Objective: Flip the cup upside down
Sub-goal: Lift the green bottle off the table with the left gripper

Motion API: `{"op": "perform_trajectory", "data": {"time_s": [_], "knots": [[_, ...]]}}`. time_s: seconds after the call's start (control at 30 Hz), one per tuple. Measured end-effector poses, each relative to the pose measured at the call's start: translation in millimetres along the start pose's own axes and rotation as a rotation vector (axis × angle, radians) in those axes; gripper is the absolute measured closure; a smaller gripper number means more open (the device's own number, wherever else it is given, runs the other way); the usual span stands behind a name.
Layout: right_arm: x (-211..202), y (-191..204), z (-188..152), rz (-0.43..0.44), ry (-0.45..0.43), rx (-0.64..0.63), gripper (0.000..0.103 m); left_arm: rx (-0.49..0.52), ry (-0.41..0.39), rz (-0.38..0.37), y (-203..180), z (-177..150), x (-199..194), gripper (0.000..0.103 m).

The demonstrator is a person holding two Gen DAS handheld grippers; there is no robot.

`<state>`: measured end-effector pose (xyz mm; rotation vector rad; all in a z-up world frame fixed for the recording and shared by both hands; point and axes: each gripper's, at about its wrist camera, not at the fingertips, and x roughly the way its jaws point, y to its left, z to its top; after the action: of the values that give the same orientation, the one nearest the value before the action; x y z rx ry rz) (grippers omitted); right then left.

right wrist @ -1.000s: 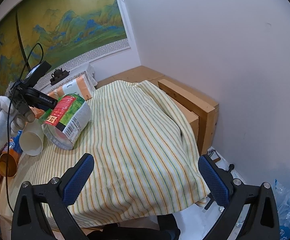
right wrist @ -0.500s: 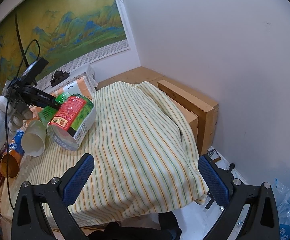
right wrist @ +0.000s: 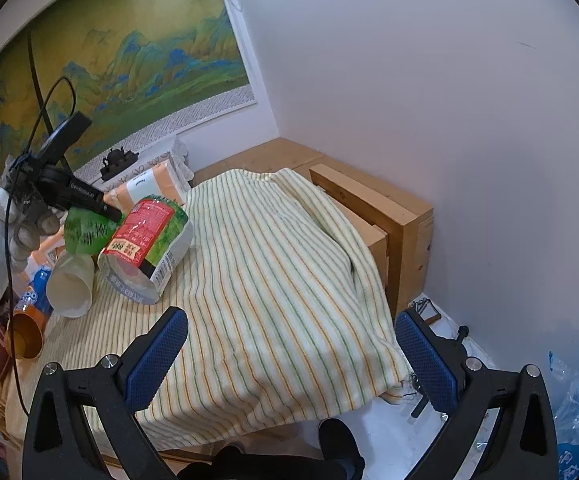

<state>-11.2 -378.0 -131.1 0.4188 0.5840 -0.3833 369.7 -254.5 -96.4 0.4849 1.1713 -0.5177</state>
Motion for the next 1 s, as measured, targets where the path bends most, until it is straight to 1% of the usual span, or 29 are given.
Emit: {"op": "perform_trajectory", "data": {"time_s": [0.03,0.2,0.3,0.33,0.43,0.53,0.63,0.73,0.83,0.9,1.0], "knots": [[-0.6,-1.3,0.6,0.002,-0.003,0.006,0.0,-0.002,0.014,0.0,0.0,-2.1,2.3,0.047],[0.1,-2.9,1.1,0.013,-0.001,0.017,0.001,0.016,0.052,0.03,-5.4,-6.2,13.7,0.04],[-0.3,-4.0,0.8,0.015,-0.002,0.02,0.001,0.027,0.068,0.048,-8.7,-7.5,19.6,0.039],[-0.4,-5.0,1.2,0.015,-0.003,0.023,0.0,0.025,0.072,0.05,-8.8,-7.5,20.7,0.041],[-0.6,-8.3,1.5,0.011,-0.006,0.032,0.0,0.007,0.057,0.062,-6.6,-6.4,17.6,0.041],[-1.4,-10.3,2.0,0.011,-0.007,0.04,0.0,-0.017,0.03,0.054,-3.9,-2.6,6.0,0.041],[-2.7,-11.0,1.3,0.014,-0.008,0.043,0.0,-0.031,0.007,0.031,-2.8,-5.0,-10.2,0.041],[-5.0,-9.0,0.4,0.023,-0.008,0.035,0.0,-0.04,-0.028,0.014,-2.0,-16.8,-32.5,0.041],[-8.4,-6.0,0.2,0.035,-0.012,0.026,0.0,-0.065,-0.063,-0.004,0.1,-37.1,-56.4,0.041],[-12.0,-3.4,-0.3,0.046,-0.015,0.019,0.0,-0.087,-0.076,-0.002,0.9,-50.9,-68.1,0.041],[-18.5,2.5,-1.7,0.069,-0.023,0.004,0.0,-0.113,-0.102,-0.013,1.6,-83.8,-88.0,0.041]]}}
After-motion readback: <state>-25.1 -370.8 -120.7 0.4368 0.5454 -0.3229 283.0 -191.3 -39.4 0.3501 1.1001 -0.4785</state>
